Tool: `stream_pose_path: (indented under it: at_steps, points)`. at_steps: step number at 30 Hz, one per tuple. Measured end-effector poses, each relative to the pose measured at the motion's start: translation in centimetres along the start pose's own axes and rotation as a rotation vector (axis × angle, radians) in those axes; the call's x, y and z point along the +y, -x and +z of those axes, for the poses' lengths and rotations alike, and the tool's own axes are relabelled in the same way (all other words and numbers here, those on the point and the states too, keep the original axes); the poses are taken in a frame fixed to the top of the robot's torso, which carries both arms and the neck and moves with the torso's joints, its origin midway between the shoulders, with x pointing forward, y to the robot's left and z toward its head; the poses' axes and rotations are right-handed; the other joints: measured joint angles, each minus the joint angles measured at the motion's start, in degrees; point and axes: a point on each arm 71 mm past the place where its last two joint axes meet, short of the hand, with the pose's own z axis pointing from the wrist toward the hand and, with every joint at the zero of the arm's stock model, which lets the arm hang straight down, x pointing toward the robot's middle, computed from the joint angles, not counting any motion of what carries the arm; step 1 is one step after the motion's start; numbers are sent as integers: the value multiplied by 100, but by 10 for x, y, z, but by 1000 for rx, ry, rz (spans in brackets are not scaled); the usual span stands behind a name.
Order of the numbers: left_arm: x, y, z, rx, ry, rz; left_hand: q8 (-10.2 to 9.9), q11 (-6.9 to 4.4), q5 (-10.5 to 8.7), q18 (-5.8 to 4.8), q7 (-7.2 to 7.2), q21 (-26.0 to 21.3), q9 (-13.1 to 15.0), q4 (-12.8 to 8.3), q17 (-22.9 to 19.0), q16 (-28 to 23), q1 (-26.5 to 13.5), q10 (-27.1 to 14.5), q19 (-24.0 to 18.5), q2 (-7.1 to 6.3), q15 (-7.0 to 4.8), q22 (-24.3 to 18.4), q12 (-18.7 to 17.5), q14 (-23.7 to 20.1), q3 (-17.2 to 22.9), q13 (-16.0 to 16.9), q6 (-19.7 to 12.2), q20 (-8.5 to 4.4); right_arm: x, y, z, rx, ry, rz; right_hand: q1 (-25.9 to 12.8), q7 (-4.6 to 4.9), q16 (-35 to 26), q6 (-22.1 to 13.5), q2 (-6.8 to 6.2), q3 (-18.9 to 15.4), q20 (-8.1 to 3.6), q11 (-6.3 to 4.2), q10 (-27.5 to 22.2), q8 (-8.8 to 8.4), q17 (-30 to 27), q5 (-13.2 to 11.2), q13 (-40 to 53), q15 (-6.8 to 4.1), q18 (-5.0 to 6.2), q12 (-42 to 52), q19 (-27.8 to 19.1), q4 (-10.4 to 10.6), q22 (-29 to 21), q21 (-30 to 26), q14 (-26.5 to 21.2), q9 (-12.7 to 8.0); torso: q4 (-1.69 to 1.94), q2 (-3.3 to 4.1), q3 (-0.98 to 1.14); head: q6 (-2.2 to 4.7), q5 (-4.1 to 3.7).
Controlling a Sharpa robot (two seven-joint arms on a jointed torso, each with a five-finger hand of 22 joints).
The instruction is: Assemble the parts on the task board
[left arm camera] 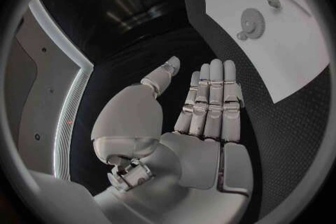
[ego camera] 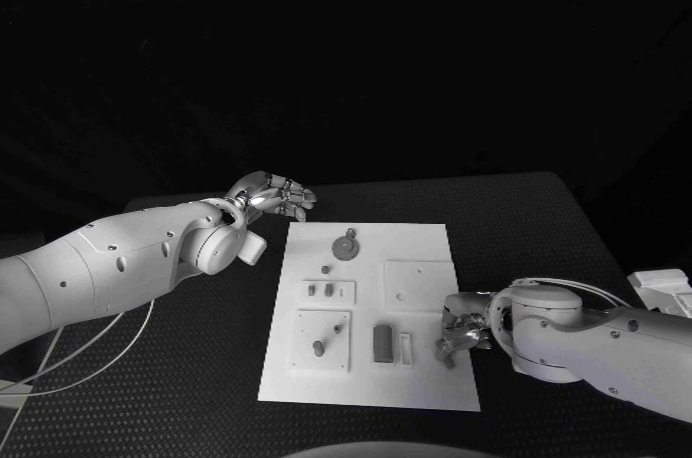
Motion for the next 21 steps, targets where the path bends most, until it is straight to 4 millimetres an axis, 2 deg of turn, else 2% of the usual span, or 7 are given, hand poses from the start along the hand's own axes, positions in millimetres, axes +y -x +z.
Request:
stream_pose_path:
  at_steps: [3,6,10,11,13,16,21]
  points:
    - [0,-1,0,1,0,0,0,0,0,0,0,0,0,0,0,0,0,0,0,0,0,0,0,0,0,0,0,0,-1,0,0,-7,0,50,14,21,7,20,14,-18,-8,0,0,-10,13,0,0,-1,0,22,9,16,0,32,26,-21,4,0,1,4,-1]
    - [0,-1,0,1,-1,0,0,0,0,0,0,0,0,0,6,0,0,0,0,0,0,4,0,0,0,0,0,0,-1,0,0,-11,0,93,49,28,7,26,50,-35,-8,-20,20,-161,29,-18,0,-13,0,22,10,13,0,33,53,-24,10,2,2,6,4]
    - [0,-1,1,2,-1,0,0,-20,0,0,0,0,0,0,6,0,0,20,0,0,0,5,0,0,0,1,0,0,-1,2,0,-18,-1,176,146,32,7,23,102,-42,-8,-20,20,-743,35,-34,0,-14,-1,22,10,7,0,33,54,-18,10,3,2,9,8]
    - [0,-1,1,2,-1,0,0,-20,0,0,0,0,0,0,6,0,0,20,0,0,0,5,0,0,0,0,0,0,-1,2,-1,-21,-1,208,209,60,7,-5,165,-43,-7,-20,20,-820,35,-33,0,-14,-1,22,10,7,0,33,54,-175,10,3,2,9,9]
    - [0,-1,1,2,-1,0,0,-20,0,0,0,0,0,0,12,0,0,20,0,0,0,5,0,0,0,1,0,0,-1,4,-1,-26,-1,260,284,105,7,-54,240,-43,-7,-19,18,-835,35,-16,-1,-13,-1,22,10,7,0,33,54,-410,8,3,-1,9,13]
    - [0,-2,1,3,-1,-1,0,-20,0,0,0,0,1,0,12,0,0,20,0,0,0,4,0,0,0,1,0,0,-1,5,0,-27,-6,337,375,214,7,-119,330,-58,-25,-23,-3,-833,34,-14,-1,-12,-2,22,31,21,0,33,56,-445,4,3,-1,5,20]
    - [0,-1,1,2,0,0,0,-20,0,0,0,0,1,0,16,0,0,20,0,0,0,4,0,0,0,1,0,0,5,2,1,-4,-2,415,375,234,7,-140,331,-65,-18,-10,11,-795,41,-14,-1,-6,-4,22,39,15,-1,33,65,-445,4,3,0,-9,23]
